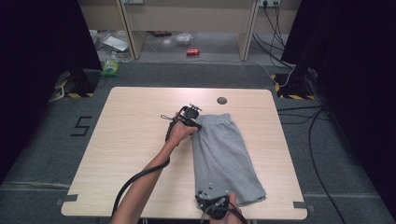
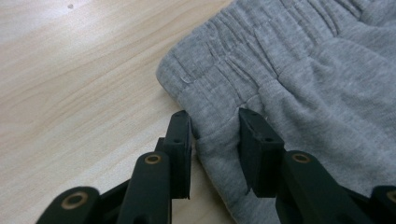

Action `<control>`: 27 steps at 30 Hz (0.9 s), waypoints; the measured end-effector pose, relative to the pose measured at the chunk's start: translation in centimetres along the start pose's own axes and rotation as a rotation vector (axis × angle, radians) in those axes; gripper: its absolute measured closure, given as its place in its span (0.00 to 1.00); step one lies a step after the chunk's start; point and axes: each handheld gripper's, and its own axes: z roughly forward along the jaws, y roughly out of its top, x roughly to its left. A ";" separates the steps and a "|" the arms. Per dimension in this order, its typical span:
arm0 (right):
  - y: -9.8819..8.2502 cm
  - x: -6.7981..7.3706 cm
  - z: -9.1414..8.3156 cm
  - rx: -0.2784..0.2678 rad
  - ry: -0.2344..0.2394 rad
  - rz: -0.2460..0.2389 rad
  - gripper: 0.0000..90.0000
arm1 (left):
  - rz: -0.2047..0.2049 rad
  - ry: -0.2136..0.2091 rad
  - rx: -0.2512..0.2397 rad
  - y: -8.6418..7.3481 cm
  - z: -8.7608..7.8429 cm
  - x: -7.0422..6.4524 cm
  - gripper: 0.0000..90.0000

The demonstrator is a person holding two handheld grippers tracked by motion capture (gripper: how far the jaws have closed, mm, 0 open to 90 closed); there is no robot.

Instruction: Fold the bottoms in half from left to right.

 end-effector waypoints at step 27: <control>7.9 6.0 9.0 -0.050 0.217 -0.032 0.81 | -0.051 0.019 0.014 -5.0 -3.9 10.5 0.73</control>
